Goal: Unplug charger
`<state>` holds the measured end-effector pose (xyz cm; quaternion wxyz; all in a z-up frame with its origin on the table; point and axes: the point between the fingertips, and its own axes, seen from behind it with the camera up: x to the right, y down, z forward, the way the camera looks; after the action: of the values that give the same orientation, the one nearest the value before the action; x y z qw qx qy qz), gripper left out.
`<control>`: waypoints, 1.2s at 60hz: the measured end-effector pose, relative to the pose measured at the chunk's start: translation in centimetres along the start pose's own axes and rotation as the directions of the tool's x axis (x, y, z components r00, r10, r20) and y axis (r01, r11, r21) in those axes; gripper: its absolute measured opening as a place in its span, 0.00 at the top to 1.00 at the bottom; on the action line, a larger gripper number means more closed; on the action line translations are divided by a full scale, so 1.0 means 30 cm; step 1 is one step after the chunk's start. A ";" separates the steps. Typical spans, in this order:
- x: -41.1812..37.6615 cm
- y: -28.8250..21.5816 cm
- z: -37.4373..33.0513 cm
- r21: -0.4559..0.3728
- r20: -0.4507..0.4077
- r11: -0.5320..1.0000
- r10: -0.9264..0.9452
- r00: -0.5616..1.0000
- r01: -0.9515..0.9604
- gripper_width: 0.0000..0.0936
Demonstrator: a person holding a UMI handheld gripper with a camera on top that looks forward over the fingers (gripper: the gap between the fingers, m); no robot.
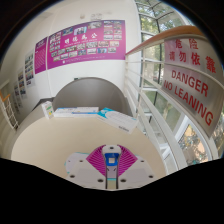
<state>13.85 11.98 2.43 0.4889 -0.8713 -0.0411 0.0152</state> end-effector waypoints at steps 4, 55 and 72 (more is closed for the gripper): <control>-0.012 -0.154 -0.062 0.113 0.011 0.993 0.018 1.000 -0.019 0.89; 0.224 0.239 -0.267 -0.195 0.004 0.969 0.158 0.987 -0.154 0.71; 0.227 0.162 -0.301 -0.129 -0.016 0.988 0.084 0.996 -0.086 0.08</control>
<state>21.52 2.37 3.07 0.4304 -0.9022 -0.0023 0.0287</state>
